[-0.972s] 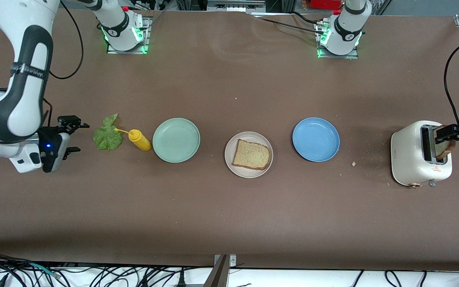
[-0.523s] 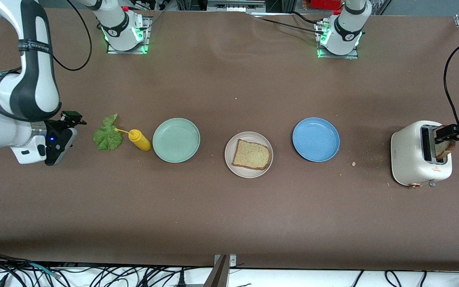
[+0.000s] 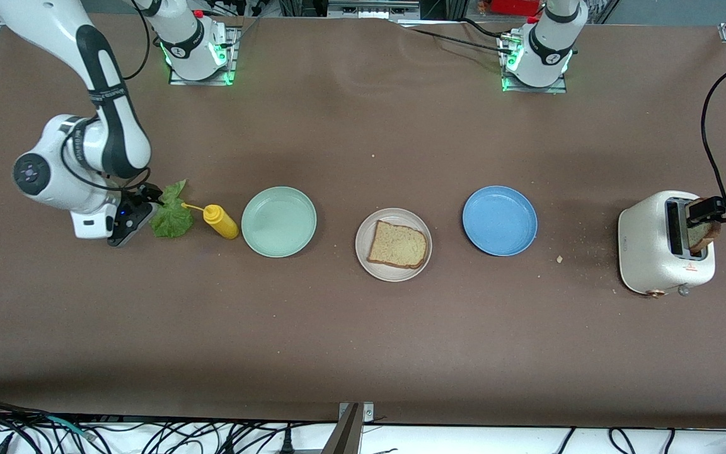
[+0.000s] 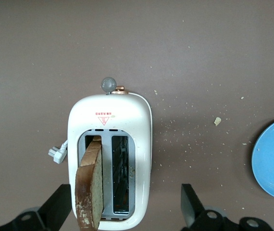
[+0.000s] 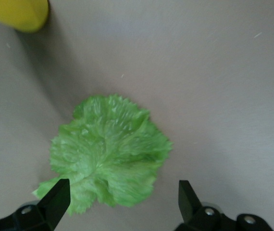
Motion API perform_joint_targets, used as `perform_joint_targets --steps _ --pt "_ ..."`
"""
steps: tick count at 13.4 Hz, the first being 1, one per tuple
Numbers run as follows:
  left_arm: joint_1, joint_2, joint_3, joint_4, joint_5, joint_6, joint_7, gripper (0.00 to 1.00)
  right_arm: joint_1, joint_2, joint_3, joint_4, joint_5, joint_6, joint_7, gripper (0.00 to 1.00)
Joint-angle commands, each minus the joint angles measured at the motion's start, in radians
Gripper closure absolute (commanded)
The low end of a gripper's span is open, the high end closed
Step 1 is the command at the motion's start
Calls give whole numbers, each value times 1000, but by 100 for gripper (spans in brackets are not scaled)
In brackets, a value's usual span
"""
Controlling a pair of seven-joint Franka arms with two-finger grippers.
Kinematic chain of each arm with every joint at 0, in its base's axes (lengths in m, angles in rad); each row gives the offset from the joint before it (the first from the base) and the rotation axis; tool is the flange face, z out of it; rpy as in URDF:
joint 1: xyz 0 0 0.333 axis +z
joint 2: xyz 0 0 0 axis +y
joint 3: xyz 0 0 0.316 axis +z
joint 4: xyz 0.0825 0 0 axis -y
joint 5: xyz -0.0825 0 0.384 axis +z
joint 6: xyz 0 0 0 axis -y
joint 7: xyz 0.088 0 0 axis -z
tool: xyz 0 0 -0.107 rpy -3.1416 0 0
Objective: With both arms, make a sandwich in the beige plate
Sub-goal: 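Lower and close the right gripper on the lettuce leaf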
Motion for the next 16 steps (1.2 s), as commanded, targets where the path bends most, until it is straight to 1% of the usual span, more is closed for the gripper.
perform_joint_targets --steps 1,6,8,9,10,12,13,14,15,16 --pt "5 -10 -4 -14 -5 13 16 0 -20 -48 39 -91 -20 85 26 0" --pt "3 -10 -4 -14 -5 13 17 0 -20 3 45 -108 -8 148 29 0" --pt "3 -8 -4 -14 -5 14 17 0 -20 14 65 -128 -6 206 29 1" --pt "3 -8 -4 -14 -5 14 17 0 -20 18 65 -131 -6 211 31 3" --pt "3 -8 -4 -14 -5 14 16 0 -20 20 66 -132 -6 212 31 7" --pt "3 -8 -4 -14 -5 13 16 0 -20 40 85 -132 -6 226 29 14" --pt "3 -8 -4 -14 -5 13 16 0 -18 52 86 -132 -6 240 26 25" --pt "3 -8 -4 -14 -5 14 17 0 -18 54 86 -131 -8 241 14 44" --pt "3 -10 -6 -14 -5 13 16 0 -18 51 86 -129 -8 240 15 80" --pt "2 -10 -4 -14 -5 13 16 0 -20 52 86 -125 -8 237 15 97"
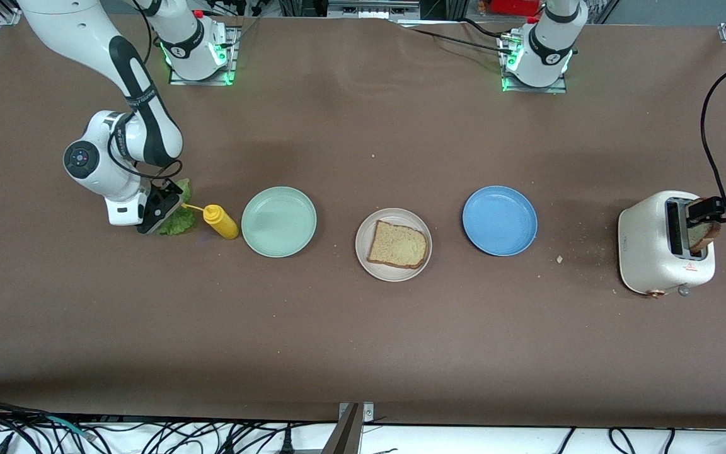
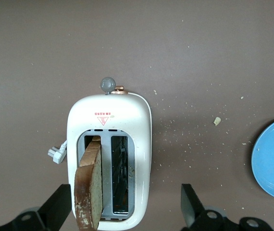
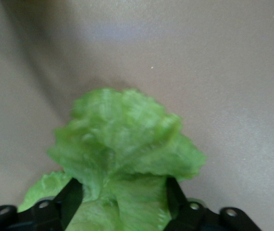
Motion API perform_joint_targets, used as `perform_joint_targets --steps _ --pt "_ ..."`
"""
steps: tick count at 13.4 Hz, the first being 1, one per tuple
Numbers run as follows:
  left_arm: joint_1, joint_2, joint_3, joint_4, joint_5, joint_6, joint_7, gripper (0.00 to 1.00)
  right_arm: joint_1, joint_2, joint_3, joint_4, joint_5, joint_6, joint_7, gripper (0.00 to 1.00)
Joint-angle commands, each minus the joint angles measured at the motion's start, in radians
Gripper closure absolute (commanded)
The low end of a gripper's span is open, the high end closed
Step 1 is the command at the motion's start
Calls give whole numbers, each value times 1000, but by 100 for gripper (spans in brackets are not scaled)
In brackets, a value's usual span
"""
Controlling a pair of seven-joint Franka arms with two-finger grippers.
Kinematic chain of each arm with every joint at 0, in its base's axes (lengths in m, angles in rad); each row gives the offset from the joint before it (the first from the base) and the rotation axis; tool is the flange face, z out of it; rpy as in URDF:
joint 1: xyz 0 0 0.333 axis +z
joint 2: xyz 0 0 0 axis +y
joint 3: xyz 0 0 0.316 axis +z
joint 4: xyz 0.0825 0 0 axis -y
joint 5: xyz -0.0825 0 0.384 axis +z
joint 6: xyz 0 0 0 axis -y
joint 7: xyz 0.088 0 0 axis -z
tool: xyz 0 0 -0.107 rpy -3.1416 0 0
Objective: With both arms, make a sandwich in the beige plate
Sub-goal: 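Lower and close the right gripper on the lettuce leaf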
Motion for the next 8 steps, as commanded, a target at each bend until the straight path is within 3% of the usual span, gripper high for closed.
perform_joint_targets --steps 1,6,8 --pt "2 -9 -5 -14 -5 13 16 0 -14 23 27 0 -11 18 16 100" --pt "0 -12 -5 -9 -5 8 16 0 -15 -6 46 9 -10 3 19 100" --pt "0 -14 -5 -8 -5 5 16 0 -17 -36 42 38 -11 -70 18 100"
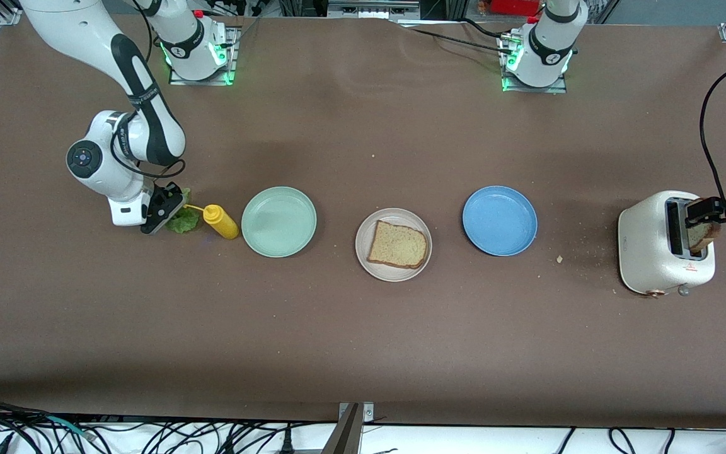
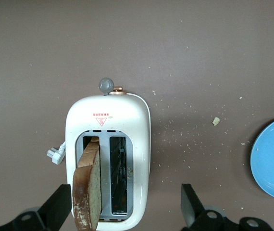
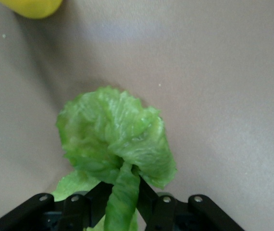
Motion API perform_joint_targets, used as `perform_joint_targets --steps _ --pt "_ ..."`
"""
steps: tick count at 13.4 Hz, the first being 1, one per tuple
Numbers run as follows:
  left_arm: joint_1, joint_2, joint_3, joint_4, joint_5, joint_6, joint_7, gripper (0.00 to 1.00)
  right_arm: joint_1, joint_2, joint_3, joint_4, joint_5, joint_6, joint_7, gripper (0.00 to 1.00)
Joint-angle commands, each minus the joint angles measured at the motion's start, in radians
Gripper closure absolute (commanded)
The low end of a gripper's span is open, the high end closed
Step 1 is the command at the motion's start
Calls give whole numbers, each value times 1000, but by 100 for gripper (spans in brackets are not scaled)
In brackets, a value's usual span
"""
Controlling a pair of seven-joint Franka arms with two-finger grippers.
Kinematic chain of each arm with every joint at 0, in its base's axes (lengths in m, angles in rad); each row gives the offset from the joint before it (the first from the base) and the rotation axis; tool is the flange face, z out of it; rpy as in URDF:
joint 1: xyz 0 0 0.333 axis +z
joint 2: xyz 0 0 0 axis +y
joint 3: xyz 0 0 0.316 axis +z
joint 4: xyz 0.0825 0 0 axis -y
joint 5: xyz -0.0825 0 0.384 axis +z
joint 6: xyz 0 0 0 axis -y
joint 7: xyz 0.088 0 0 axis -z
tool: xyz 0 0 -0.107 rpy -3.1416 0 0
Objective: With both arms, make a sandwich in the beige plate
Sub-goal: 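Lift the lettuce leaf with the right gripper toward the green plate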
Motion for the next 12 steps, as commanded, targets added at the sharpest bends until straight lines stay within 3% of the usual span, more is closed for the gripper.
perform_joint_targets --steps 1,5,12 --pt "-1 -15 -2 -8 -5 3 16 0 -18 -44 16 49 -11 -105 17 100" --pt "-1 -15 -2 -8 -5 3 16 0 -20 -61 -42 226 -20 -362 6 100" --pt "-2 -15 -2 -9 -5 3 14 0 -29 -62 -70 583 -11 -797 105 100"
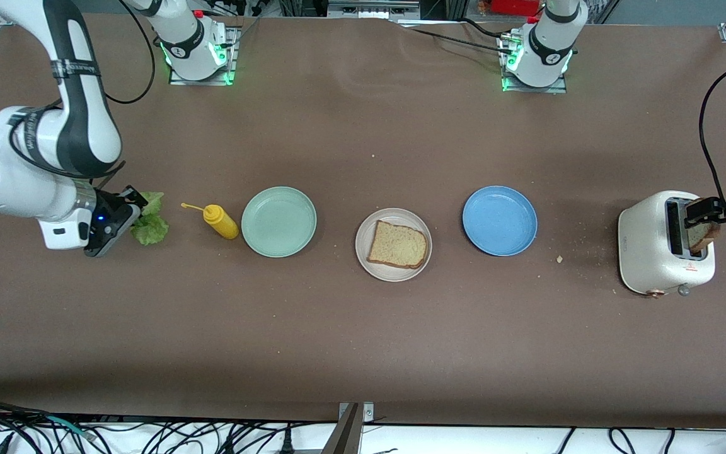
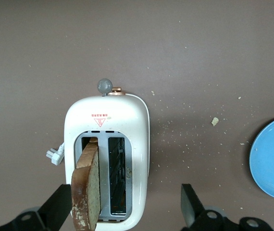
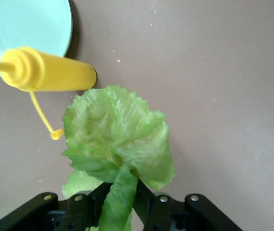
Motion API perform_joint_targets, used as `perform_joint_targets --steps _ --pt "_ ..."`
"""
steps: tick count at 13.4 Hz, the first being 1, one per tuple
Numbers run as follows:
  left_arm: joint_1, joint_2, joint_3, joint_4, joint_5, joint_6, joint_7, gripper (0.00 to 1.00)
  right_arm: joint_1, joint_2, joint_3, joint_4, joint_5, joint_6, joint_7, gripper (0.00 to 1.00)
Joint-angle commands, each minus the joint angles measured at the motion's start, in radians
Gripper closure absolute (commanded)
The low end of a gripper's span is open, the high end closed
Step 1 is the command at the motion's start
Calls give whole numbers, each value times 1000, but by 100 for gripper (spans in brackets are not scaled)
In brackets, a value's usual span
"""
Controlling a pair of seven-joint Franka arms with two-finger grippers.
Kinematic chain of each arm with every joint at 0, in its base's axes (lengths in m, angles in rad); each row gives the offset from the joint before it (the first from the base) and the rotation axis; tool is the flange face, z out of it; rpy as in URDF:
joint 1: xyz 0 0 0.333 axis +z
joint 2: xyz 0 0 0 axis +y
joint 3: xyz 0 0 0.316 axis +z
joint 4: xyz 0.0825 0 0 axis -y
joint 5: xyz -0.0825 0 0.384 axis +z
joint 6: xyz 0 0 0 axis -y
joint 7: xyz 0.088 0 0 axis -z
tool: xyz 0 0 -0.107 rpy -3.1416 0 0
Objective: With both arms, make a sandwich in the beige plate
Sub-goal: 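Lift the lettuce leaf with the right gripper toward the green plate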
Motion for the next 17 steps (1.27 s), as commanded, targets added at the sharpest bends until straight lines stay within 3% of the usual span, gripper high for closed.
perform_joint_targets --steps 1,3,10,14,17 --pt "-3 -15 1 -9 -5 3 14 0 -11 1 -4 134 -9 -170 122 100" --pt "-3 -15 1 -9 -5 3 14 0 -9 2 23 169 -4 -212 274 100" --pt "-3 -15 1 -11 -5 3 11 0 -2 -14 342 191 -4 -189 895 100" --pt "-1 -15 1 -9 -5 3 11 0 38 34 449 188 35 -19 1142 100" --pt "5 -12 1 -12 -5 13 11 0 109 84 479 186 52 125 1366 100"
